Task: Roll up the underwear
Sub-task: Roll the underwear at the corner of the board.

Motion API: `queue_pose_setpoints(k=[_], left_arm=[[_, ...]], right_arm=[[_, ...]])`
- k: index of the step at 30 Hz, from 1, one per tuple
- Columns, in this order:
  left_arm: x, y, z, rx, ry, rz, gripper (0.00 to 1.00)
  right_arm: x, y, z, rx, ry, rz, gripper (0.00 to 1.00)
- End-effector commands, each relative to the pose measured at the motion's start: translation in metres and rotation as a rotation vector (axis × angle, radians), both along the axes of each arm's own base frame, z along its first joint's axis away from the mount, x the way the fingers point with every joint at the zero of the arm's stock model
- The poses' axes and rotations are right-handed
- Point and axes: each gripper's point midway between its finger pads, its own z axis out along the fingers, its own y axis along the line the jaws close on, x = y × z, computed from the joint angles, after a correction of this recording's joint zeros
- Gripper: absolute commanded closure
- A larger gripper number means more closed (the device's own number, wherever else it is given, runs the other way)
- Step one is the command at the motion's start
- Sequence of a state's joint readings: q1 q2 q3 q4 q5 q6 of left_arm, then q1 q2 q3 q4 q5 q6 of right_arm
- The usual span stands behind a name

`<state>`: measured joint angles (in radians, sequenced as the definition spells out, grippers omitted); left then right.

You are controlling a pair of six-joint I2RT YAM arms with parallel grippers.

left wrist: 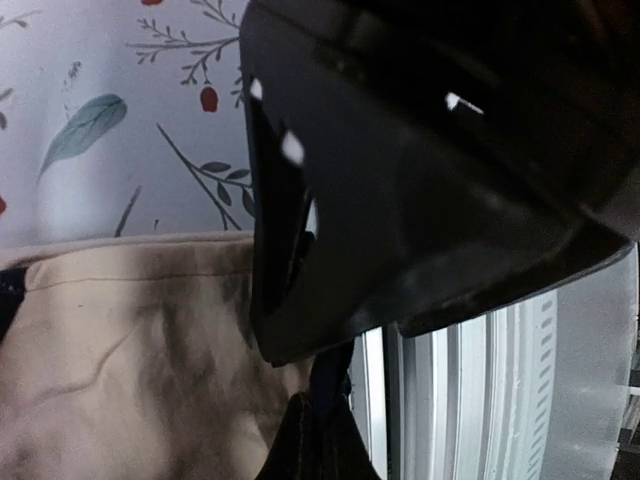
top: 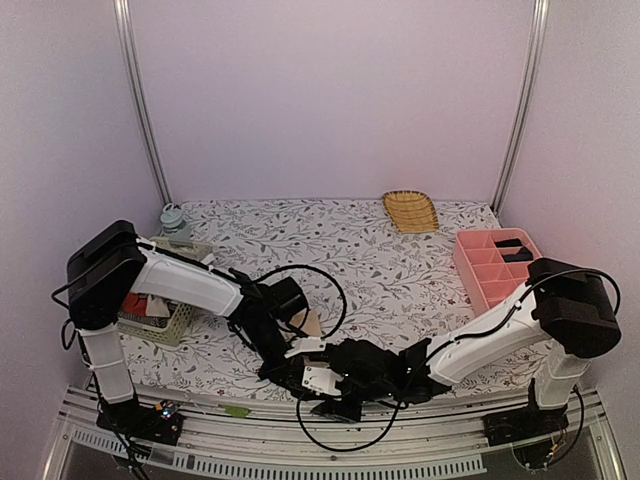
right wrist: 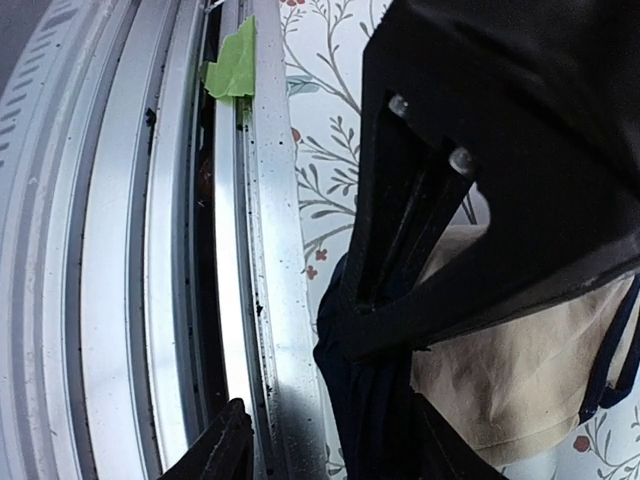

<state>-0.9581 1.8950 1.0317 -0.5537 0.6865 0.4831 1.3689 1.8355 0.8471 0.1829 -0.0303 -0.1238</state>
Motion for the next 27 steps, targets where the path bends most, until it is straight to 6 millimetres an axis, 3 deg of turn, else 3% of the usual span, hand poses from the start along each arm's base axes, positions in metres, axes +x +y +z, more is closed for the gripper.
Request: queue_pose_setpoints(k=[1, 3, 7, 9, 12, 17, 21, 27], left_arm=[[0.0, 0.021, -0.023, 0.103, -0.017, -0.001, 1.0], [0.002, 0.02, -0.021, 0.096, -0.026, 0.002, 1.0], [0.011, 0.017, -0.012, 0.062, -0.051, 0.029, 0.88], [0.022, 0.016, -0.002, 0.032, -0.069, 0.066, 0.8], [0.042, 0.018, 0.019, -0.022, -0.128, 0.126, 0.71], [0.091, 0.035, 0.06, -0.119, -0.315, 0.279, 0.6], [0.117, 0.051, 0.081, -0.179, -0.471, 0.378, 0.58], [0.116, 0.068, 0.101, -0.285, -0.637, 0.423, 0.57]], right_arm=[[0.005, 0.002, -0.014, -0.061, -0.048, 0.007, 0.52], [0.007, -0.003, -0.022, -0.097, -0.062, 0.001, 0.59], [0.011, -0.01, -0.034, -0.154, -0.077, -0.009, 0.79], [0.01, -0.013, -0.035, -0.171, -0.072, -0.01, 0.91], [0.008, -0.014, -0.032, -0.185, -0.047, -0.013, 1.0], [-0.008, -0.006, -0.012, -0.144, 0.083, 0.019, 1.0], [0.0, -0.003, 0.0, -0.104, 0.302, -0.017, 1.0], [0.017, -0.006, -0.006, -0.108, 0.703, -0.1, 1.0]])
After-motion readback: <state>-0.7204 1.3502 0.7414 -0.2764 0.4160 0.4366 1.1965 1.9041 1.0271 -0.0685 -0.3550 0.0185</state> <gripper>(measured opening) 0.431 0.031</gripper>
